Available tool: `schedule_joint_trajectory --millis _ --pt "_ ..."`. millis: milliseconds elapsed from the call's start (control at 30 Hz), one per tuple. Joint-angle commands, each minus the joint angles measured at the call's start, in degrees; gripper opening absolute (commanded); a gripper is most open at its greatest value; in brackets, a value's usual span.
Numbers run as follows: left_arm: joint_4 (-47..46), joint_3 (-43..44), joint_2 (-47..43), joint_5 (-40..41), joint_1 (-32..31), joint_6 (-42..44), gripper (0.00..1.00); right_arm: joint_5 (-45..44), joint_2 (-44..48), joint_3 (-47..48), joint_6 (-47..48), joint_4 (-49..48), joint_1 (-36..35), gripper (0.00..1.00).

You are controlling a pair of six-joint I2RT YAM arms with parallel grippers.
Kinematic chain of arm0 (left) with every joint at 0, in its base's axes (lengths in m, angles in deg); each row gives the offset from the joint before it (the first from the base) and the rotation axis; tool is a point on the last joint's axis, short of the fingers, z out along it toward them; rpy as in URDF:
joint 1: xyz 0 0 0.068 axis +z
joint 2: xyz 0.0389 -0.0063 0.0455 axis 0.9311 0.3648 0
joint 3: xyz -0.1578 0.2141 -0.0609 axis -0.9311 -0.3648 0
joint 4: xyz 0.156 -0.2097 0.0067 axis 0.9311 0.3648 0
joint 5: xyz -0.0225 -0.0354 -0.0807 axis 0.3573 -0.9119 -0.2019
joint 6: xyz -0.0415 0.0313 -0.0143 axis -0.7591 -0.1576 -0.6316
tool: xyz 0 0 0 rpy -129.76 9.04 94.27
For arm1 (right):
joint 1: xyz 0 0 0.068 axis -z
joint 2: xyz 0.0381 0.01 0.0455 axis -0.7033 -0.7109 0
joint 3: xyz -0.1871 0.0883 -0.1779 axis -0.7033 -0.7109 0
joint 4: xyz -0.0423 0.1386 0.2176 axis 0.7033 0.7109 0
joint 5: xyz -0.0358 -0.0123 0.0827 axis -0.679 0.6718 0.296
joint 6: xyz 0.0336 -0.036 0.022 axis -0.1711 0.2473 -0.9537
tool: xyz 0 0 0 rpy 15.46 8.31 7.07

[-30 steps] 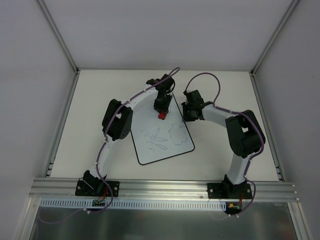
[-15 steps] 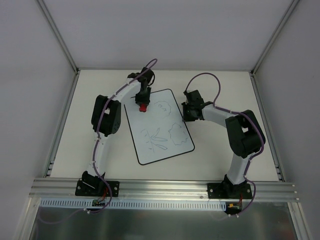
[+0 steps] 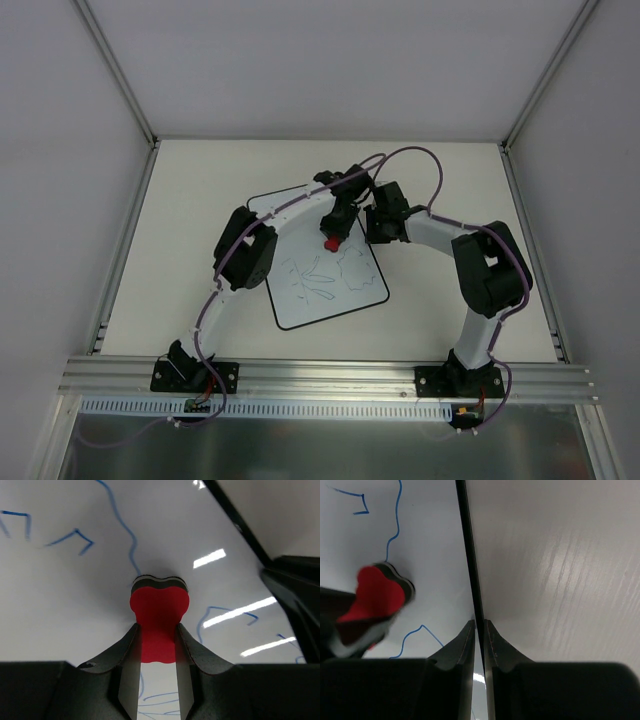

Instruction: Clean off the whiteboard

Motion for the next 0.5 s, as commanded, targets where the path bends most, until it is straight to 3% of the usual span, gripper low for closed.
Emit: schedule_joint_trajectory --millis 0,133,467 --pt "3.7 -1.3 4.3 -6.7 -2.4 -0.5 0.0 -3.5 -1.3 -3.5 0.1 8.2 0.2 0.13" --pt "3.7 -0.6 4.8 -5.6 -1.3 -1.6 0.0 -3.4 -1.2 -3.8 -0.2 8.3 0.1 0.14" --pt "3.7 3.4 4.2 1.8 12.6 -3.1 0.0 -3.2 -0.7 -3.7 0.0 8.4 0.1 0.14"
